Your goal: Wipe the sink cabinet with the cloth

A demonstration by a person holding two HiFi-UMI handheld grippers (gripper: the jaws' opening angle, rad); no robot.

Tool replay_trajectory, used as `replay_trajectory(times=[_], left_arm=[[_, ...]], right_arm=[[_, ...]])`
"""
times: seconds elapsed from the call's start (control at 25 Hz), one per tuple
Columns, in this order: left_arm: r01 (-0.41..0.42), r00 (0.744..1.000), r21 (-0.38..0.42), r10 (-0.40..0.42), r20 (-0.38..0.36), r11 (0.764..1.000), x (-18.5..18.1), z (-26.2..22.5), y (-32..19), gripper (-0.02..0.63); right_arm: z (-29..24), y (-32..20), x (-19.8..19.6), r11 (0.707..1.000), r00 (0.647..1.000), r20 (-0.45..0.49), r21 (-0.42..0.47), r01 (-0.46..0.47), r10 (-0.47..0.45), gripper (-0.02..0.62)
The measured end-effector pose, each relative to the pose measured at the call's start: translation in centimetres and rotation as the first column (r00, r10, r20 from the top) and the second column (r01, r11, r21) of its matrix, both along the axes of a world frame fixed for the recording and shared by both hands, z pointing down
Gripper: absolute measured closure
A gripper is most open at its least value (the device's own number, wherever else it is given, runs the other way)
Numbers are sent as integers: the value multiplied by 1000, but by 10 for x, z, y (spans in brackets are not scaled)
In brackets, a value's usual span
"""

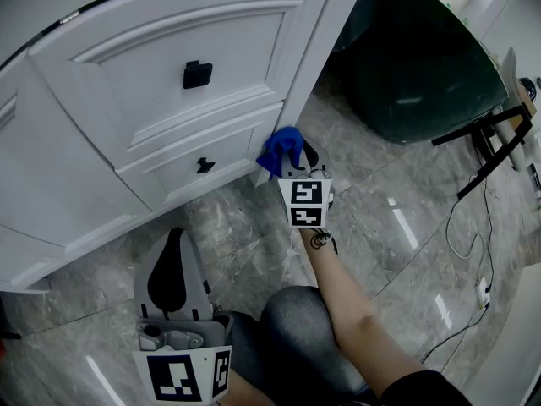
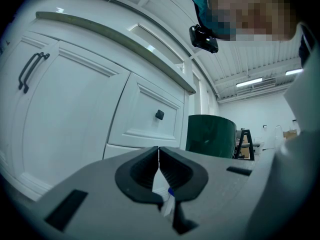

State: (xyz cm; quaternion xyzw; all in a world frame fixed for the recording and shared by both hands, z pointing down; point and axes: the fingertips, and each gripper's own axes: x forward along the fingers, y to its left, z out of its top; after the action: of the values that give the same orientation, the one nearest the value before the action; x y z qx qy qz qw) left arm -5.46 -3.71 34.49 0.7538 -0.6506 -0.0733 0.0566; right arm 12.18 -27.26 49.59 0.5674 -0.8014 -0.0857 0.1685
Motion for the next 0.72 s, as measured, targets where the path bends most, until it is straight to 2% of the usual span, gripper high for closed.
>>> replay_trajectory(times=[0.32, 0.72], left_arm=[[0, 1000, -2, 0, -3, 1000, -1, 0, 0, 606], [9, 1000, -29, -9, 3, 1000, -5, 6, 0, 606]], right_arm=[[14, 0, 0, 999, 999, -38, -51, -1, -1, 480], [53, 0, -1, 982, 994, -103, -190, -2, -18, 480]])
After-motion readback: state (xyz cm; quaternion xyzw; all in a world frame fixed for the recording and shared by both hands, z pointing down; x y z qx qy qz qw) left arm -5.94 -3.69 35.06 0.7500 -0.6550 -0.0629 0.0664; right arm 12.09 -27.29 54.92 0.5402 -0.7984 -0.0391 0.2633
